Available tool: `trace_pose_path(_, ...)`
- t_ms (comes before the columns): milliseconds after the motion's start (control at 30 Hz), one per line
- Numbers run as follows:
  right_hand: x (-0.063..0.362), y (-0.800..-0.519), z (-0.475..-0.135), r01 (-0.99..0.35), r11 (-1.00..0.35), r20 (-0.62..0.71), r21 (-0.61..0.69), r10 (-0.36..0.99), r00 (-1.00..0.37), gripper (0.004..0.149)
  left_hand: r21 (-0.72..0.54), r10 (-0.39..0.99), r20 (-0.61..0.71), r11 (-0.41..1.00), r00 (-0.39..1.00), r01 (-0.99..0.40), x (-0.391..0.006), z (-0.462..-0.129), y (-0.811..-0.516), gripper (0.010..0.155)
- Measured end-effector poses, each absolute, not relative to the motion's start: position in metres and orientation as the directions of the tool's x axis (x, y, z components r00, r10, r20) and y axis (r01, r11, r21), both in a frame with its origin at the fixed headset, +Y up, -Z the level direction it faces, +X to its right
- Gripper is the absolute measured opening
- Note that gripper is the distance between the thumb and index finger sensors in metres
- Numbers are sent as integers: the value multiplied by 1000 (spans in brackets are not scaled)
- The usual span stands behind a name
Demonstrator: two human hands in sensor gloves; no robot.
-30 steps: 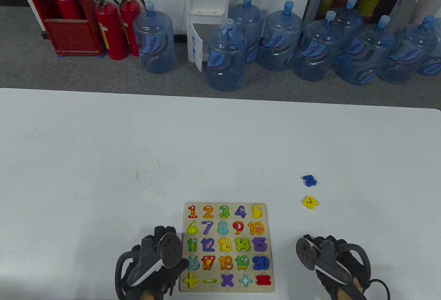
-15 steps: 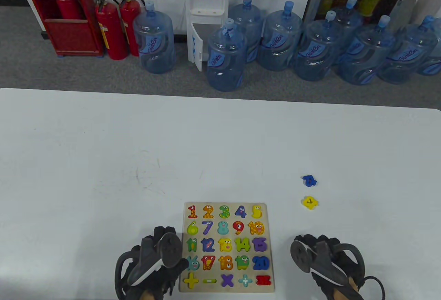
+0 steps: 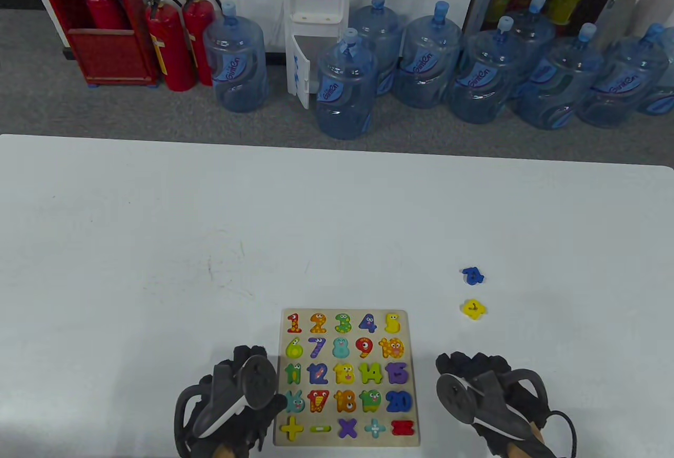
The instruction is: Hold math block puzzle and insert math blocks into matching slots
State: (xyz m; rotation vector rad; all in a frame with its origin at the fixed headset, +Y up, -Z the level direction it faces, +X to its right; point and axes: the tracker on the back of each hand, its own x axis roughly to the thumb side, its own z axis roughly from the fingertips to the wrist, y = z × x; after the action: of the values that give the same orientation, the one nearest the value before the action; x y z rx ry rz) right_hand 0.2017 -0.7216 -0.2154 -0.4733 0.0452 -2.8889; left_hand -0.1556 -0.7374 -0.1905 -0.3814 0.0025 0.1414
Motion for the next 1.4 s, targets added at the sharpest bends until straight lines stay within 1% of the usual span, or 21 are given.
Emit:
trace_pose_path(100,192,-722,-218,225,-973,330,-58,-232,-915,62,-381,132,-36,915,991,-136,-157,-190,-739,86)
trace_pose_path(233,172,-721,-215,211,-976,401,-52,-214,-891,62,-378,138,-43,915,989,-144,-158,-190,-739,86)
trace_pose_path(433,143,-719,-190,189,-978,547,-92,-208,-811,63,-380,139,-61,912,988,-151,-160,-189,-740,86)
trace_pose_path(533,129,-718,-179,217,-966,577,-138,-256,-775,63,-384,135,-66,911,989,-150,-161,-189,-740,86)
trace_pose_path(633,118,-716,-174,203,-969,600,-144,-248,-761,63,-388,134,-67,909,989,-150,-161,-189,-740,86)
trace_pose_path(800,104,-713,-176,208,-967,598,-147,-254,-760,62,-391,139,-59,908,988,-151,-160,-190,-740,86)
trace_pose_path(1033,72,-714,-184,227,-967,583,-115,-251,-772,63,-391,139,-27,910,990,-138,-157,-192,-739,86)
trace_pose_path(1333,32,-728,-192,273,-959,569,-83,-270,-776,62,-392,132,10,913,991,-117,-150,-194,-737,86)
trace_pose_path(1400,25,-732,-196,268,-960,560,-80,-266,-785,57,-388,132,16,914,991,-115,-150,-194,-736,86)
